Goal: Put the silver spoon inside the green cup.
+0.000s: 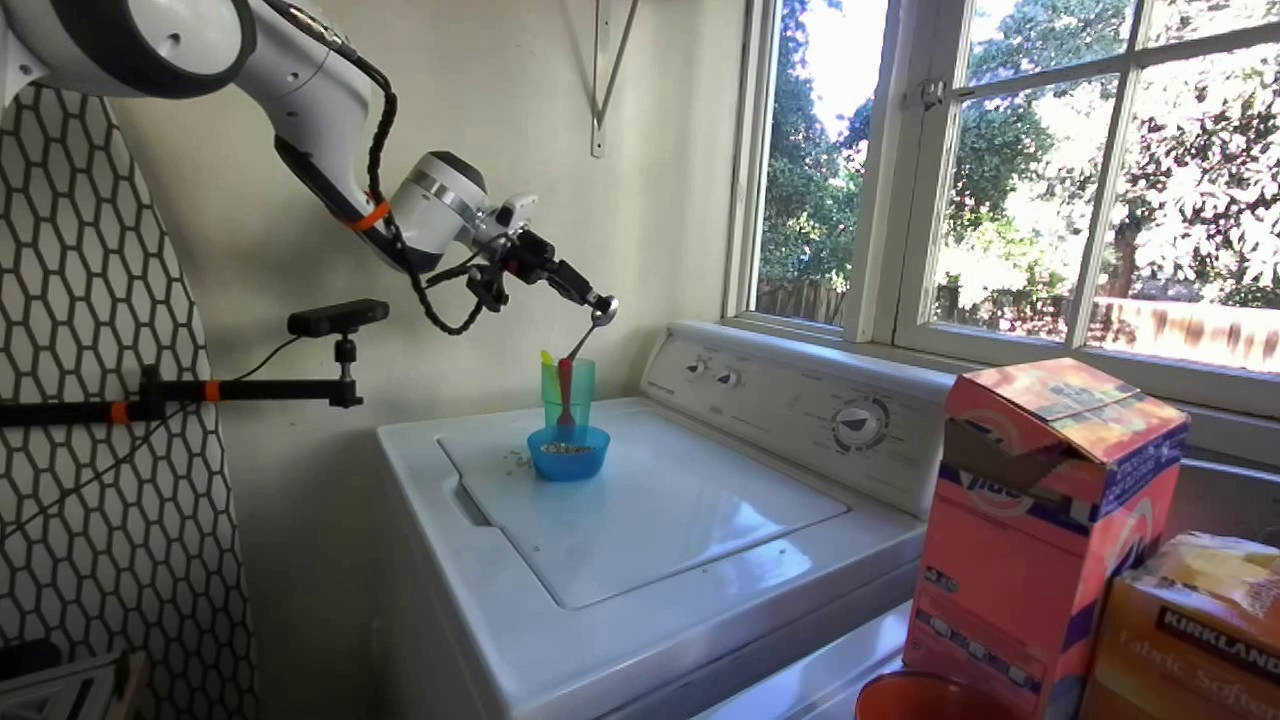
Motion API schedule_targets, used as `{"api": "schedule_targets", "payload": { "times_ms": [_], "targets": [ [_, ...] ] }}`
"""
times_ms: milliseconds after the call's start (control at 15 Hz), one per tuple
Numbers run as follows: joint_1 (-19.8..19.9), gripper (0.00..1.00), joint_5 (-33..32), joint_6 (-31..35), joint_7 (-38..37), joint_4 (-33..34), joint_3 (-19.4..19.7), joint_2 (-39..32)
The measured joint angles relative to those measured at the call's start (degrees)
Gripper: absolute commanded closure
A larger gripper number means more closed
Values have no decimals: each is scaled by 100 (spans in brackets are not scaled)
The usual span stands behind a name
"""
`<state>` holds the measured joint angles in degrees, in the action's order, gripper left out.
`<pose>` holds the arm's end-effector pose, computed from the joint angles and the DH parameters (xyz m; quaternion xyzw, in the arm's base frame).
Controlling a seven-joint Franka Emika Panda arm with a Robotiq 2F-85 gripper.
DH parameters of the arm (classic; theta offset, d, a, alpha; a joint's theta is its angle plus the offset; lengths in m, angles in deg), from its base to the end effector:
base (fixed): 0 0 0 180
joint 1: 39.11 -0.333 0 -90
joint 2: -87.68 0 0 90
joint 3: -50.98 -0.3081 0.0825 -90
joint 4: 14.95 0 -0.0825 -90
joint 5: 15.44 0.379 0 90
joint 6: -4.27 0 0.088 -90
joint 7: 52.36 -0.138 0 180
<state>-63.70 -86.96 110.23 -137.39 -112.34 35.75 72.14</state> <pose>0.5673 0.3197 0.4549 0.8392 -0.1439 0.4444 0.2786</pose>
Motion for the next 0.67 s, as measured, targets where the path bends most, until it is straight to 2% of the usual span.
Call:
{"api": "schedule_targets", "payload": {
  "times_ms": [533, 600, 667],
  "targets": [
    [-44, 97, -8, -76, 624, -1, -102, -226],
    [-46, 70, 24, -121, 758, 0, -113, -240],
    [-49, 69, 42, -199, 894, 2, -128, -254]
  ]
}}
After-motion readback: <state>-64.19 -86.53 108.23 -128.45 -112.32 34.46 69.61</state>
